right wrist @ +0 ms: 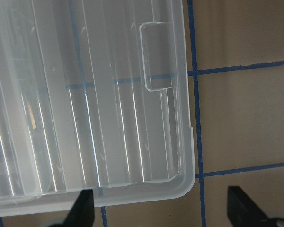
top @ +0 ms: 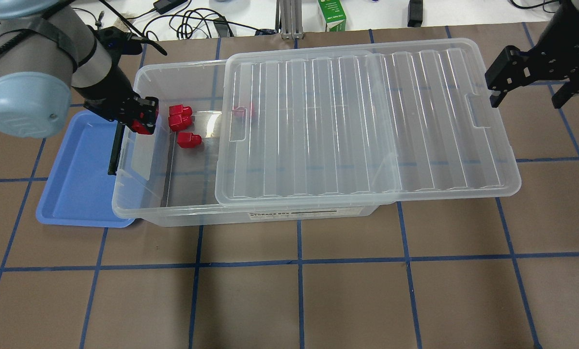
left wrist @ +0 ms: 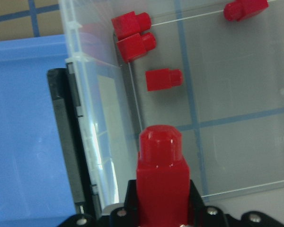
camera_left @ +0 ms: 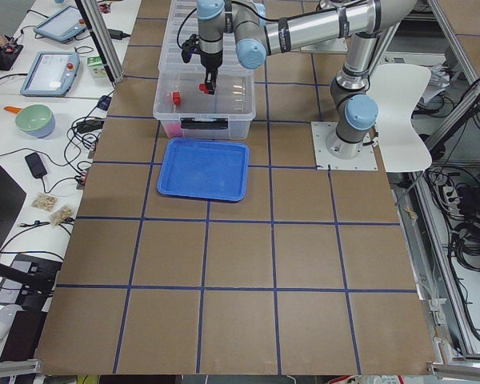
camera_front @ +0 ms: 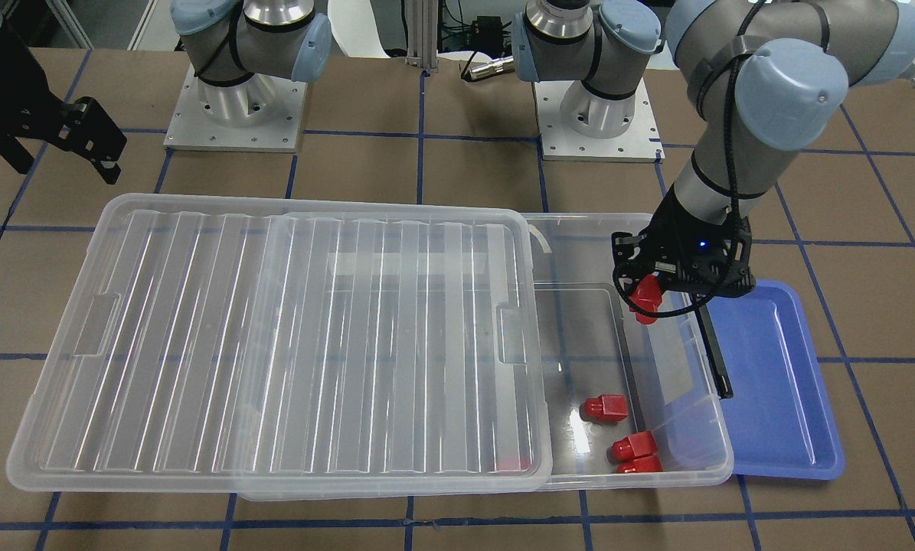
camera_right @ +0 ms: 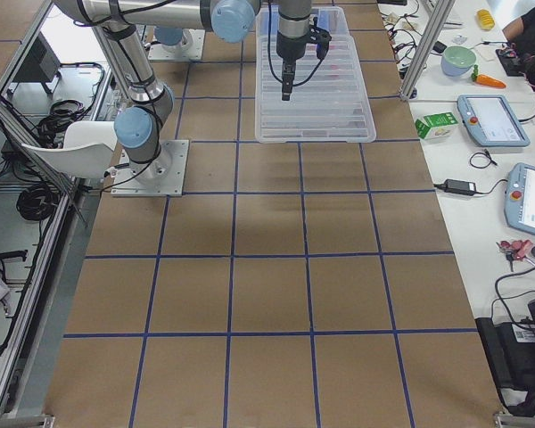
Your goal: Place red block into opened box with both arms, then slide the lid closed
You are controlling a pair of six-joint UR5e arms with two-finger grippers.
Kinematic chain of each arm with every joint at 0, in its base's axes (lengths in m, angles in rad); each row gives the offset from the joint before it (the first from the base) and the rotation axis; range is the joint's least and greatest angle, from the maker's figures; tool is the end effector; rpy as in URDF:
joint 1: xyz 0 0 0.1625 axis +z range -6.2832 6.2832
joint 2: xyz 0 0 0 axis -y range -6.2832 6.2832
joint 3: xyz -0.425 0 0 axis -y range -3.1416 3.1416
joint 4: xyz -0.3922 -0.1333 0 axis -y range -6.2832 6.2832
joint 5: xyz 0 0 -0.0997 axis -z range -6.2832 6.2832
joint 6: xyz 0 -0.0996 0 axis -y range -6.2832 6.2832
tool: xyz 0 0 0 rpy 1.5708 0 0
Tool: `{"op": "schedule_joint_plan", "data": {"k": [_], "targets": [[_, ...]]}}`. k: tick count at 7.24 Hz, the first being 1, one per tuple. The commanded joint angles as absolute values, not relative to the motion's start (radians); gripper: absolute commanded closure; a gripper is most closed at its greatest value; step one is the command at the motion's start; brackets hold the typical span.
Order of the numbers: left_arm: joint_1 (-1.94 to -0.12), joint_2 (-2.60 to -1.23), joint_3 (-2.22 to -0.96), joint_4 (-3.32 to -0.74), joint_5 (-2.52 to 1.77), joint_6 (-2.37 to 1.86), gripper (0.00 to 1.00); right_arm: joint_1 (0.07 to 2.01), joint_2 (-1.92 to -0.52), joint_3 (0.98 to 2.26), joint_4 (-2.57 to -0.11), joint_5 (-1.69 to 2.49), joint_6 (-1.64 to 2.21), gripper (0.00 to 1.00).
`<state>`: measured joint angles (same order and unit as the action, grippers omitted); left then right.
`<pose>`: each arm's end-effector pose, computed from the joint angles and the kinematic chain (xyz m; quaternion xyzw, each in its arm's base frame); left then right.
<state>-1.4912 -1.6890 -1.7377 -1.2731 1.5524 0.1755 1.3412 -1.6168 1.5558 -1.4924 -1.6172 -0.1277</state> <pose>-0.0928 -0.5365 0.3759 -0.0480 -0.9988 0.0074 0.0083 0.0184 -0.4868 0.5097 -0.0507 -0.9984 -0.0127 0.0213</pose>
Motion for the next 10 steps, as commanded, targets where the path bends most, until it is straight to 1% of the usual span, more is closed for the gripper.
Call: {"op": "schedule_joint_plan", "data": {"k": [1, 4, 10], "targets": [[-1.511, -1.71, -1.837, -1.17, 1.555, 0.127, 1.0, 1.341, -1.617, 1.559, -1.494, -1.615, -0.126, 0.0], [-1.512, -1.761, -1.92, -1.093, 1.548, 0.124, 1.0, 1.341, -1.617, 1.559, -1.494, -1.614, -0.124, 0.0], [-1.522, -1.859, -1.971, -0.968, 1.555, 0.112, 1.0, 1.339, -1.615, 1.559, -1.491, -1.614, -0.133, 0.0]]}}
